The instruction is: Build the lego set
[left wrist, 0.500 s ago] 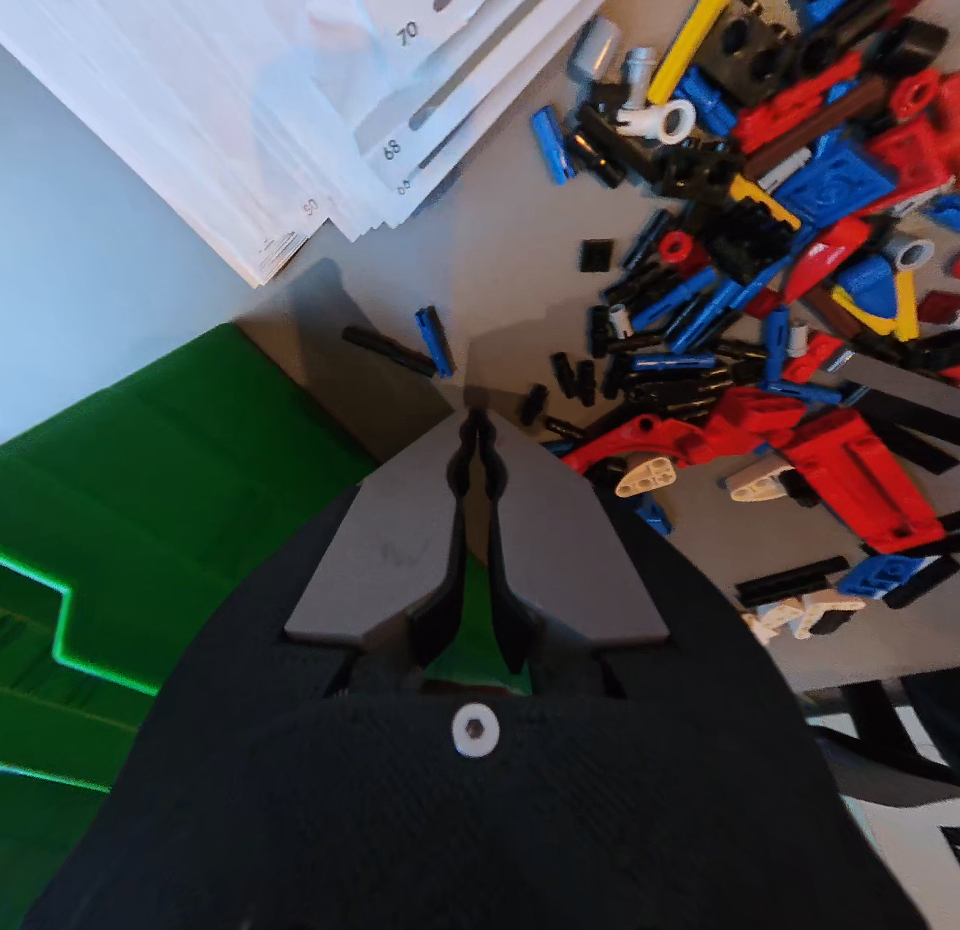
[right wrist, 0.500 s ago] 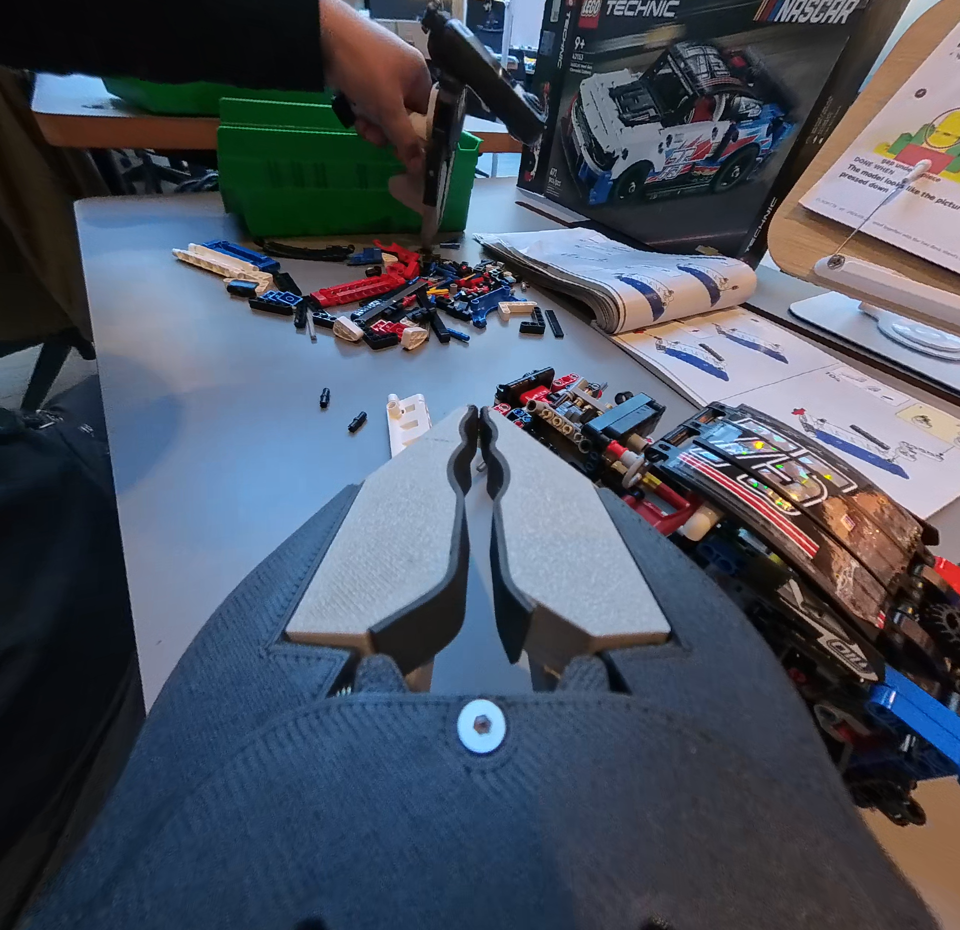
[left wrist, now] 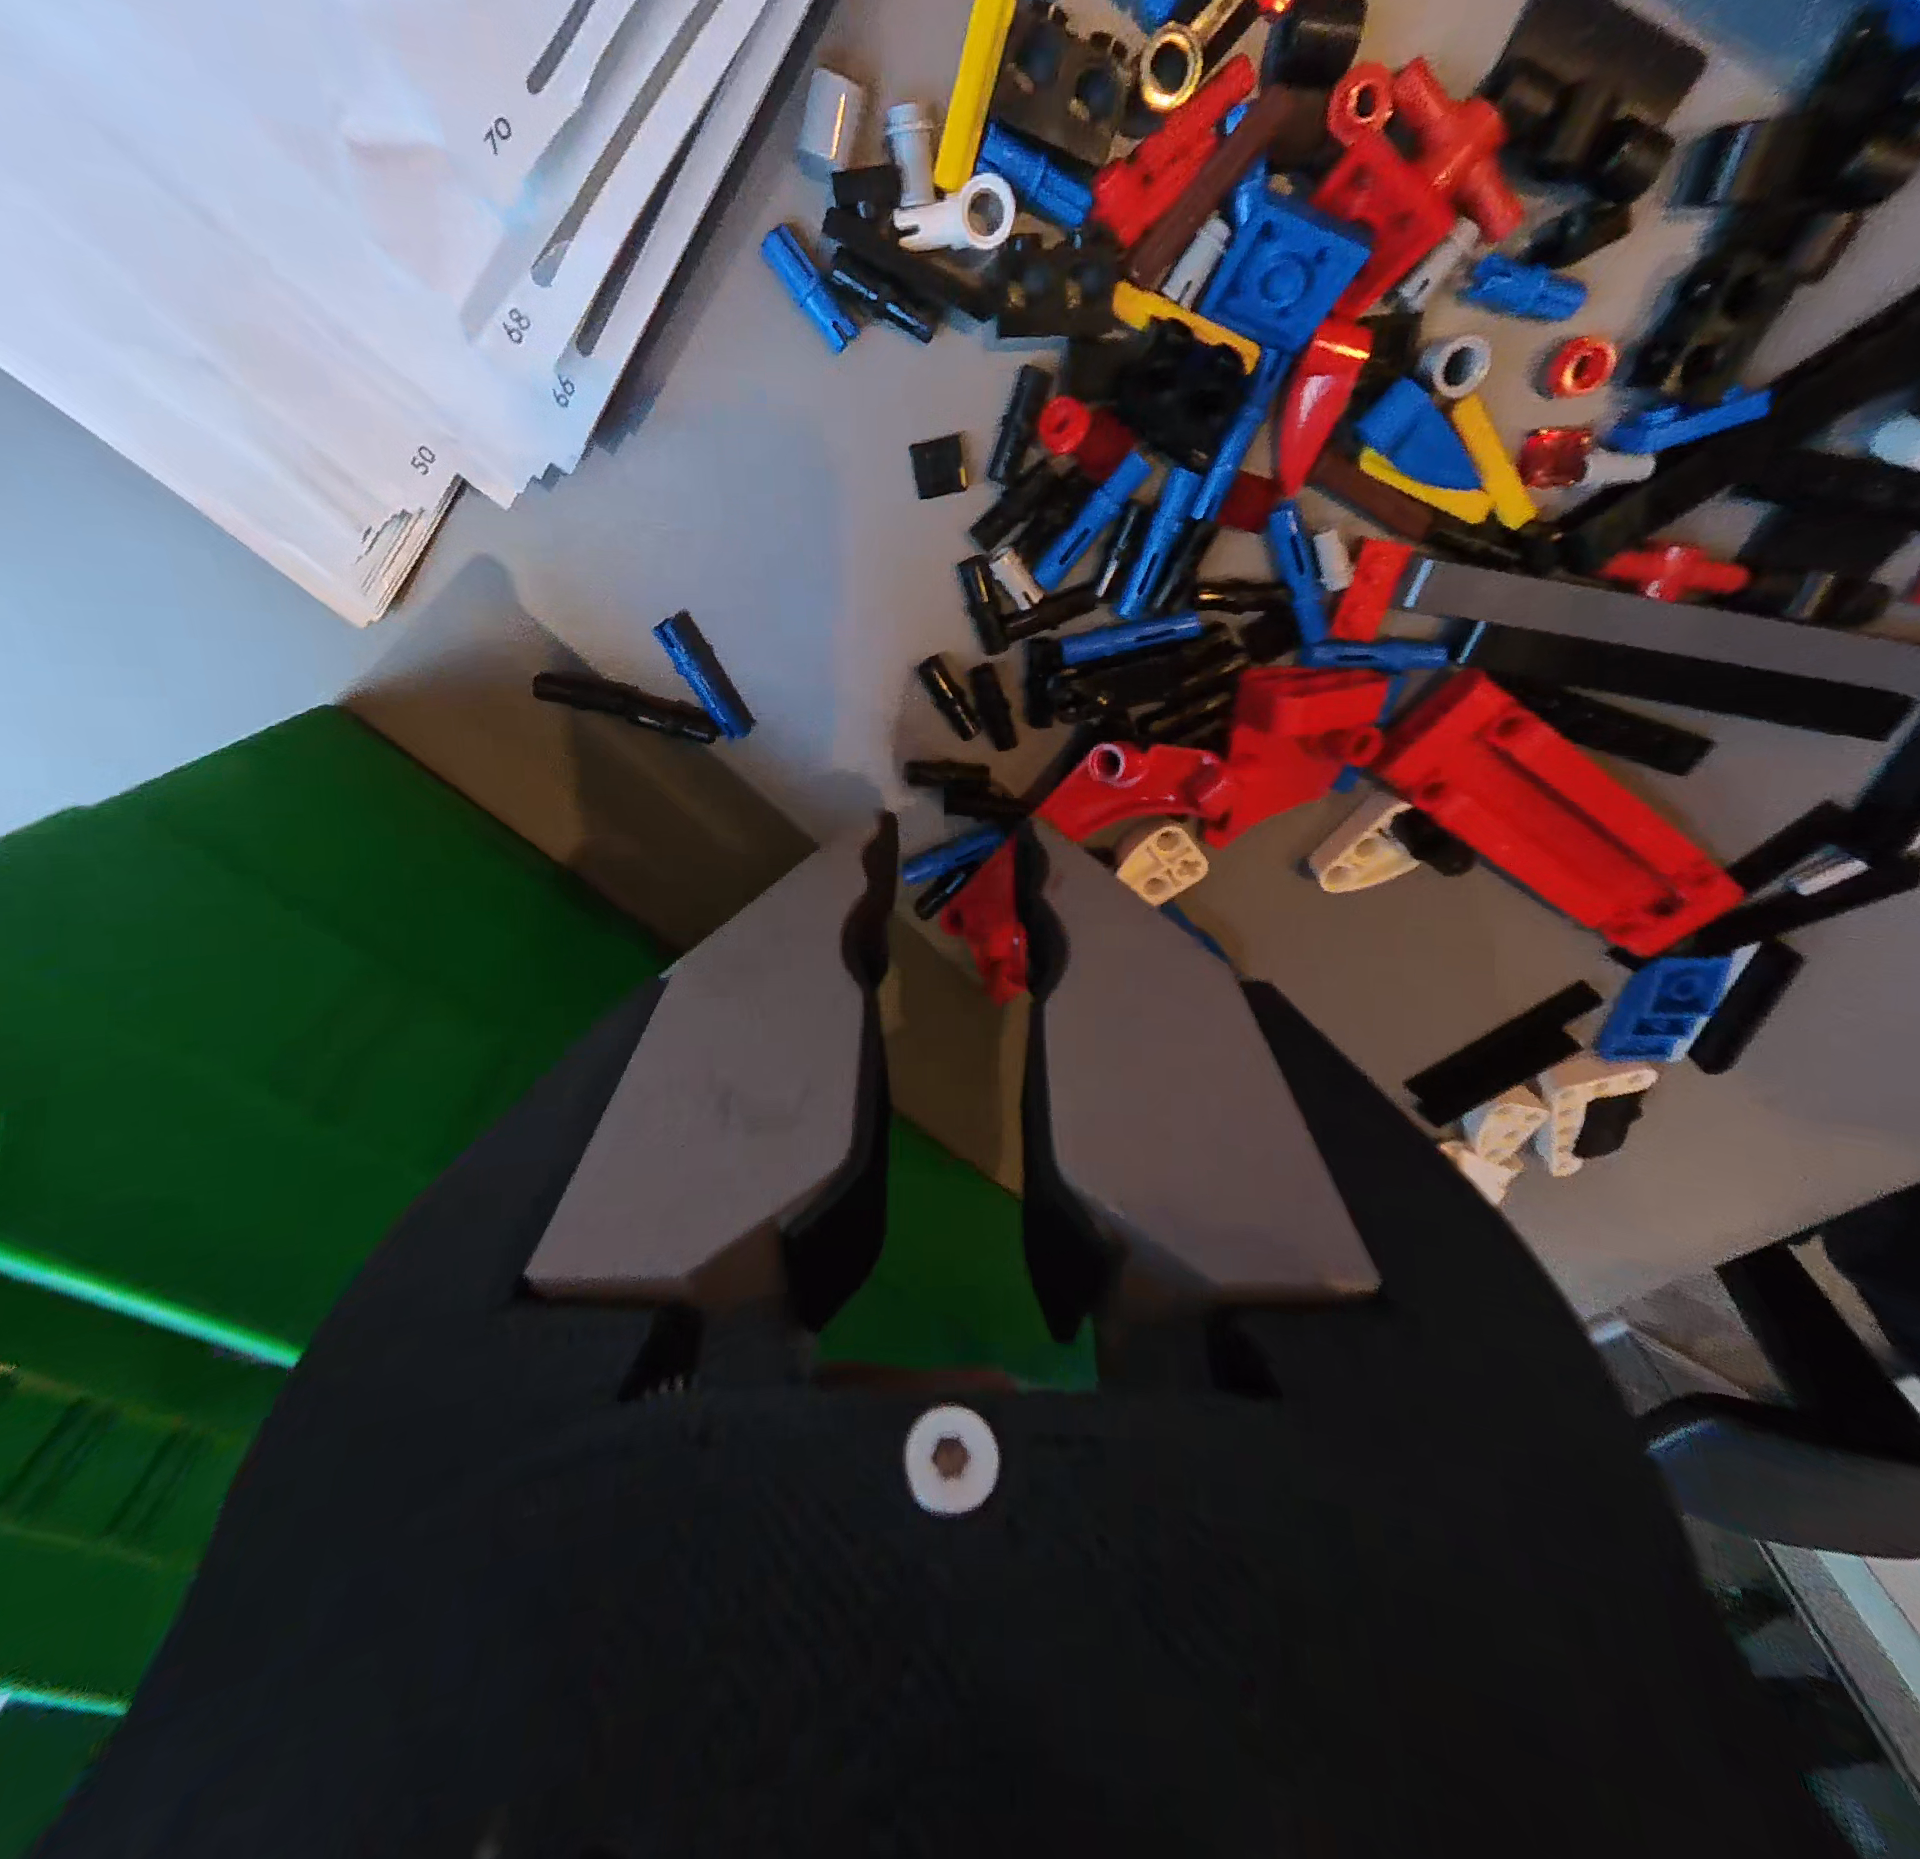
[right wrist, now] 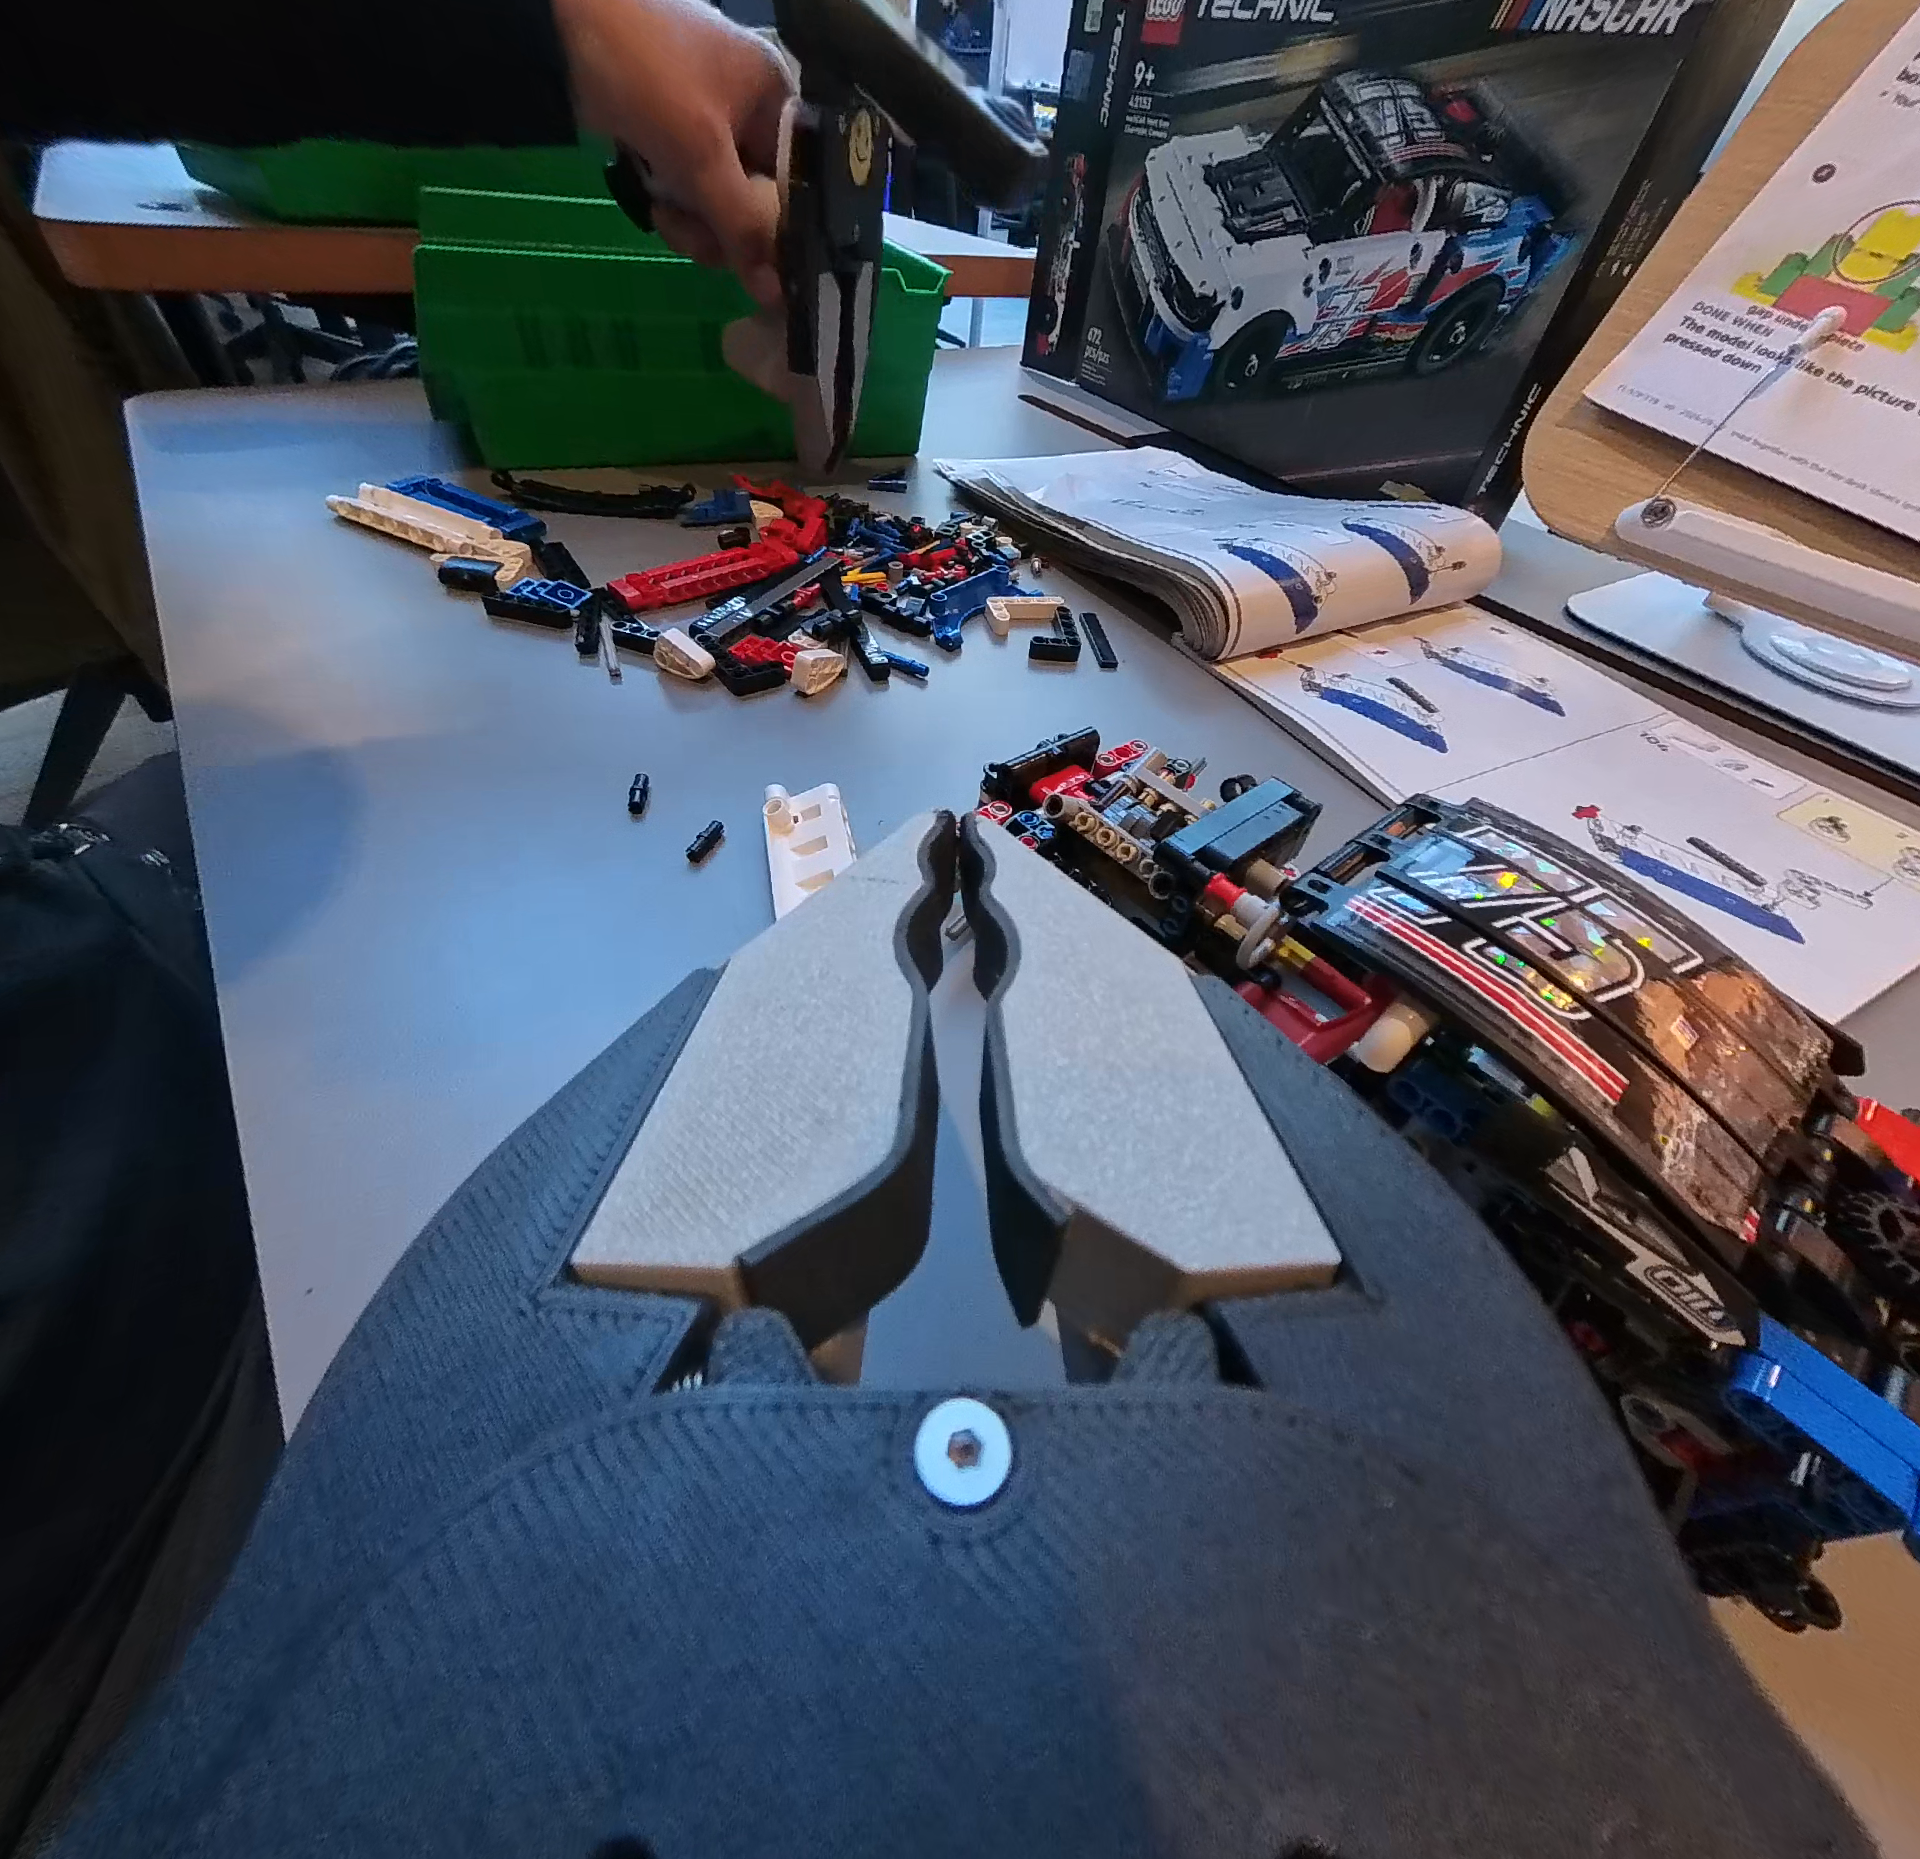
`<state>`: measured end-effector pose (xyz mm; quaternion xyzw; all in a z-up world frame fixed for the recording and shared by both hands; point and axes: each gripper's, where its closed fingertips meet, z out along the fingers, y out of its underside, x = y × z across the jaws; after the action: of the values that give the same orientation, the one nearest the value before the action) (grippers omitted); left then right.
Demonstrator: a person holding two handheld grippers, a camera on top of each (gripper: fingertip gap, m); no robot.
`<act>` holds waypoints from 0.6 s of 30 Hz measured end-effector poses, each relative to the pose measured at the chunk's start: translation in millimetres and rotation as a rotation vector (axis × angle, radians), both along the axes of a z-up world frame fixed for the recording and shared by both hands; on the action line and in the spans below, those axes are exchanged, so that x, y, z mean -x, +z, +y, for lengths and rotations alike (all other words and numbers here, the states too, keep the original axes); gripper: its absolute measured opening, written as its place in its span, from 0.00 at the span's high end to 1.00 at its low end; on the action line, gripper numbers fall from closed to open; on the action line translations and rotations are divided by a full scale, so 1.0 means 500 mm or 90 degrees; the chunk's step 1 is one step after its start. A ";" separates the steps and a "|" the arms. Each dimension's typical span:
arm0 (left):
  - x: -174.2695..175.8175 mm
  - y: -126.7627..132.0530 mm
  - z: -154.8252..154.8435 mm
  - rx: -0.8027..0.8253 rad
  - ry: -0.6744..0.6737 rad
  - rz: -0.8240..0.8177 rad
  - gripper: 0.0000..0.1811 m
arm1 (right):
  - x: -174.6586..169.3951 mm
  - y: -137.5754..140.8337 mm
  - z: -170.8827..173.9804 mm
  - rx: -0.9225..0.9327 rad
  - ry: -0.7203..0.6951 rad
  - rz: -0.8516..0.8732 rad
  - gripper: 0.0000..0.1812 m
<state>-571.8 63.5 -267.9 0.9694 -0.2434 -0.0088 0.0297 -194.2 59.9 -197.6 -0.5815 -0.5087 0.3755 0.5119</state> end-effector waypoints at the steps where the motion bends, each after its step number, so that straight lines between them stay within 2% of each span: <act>1: -0.005 -0.003 0.003 0.001 0.008 -0.010 0.89 | 0.000 0.000 0.000 0.000 0.000 0.000 1.00; 5: -0.005 -0.013 0.009 0.012 0.041 -0.021 0.90 | -0.001 0.001 0.001 0.003 0.000 0.002 1.00; 18: 0.009 -0.023 0.007 0.017 0.006 0.018 0.93 | -0.002 0.002 0.002 0.010 0.000 0.006 1.00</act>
<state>-576.3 67.2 -279.5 0.9698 -0.2386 -0.0189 0.0460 -193.4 60.9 -196.8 -0.5836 -0.5034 0.3822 0.5099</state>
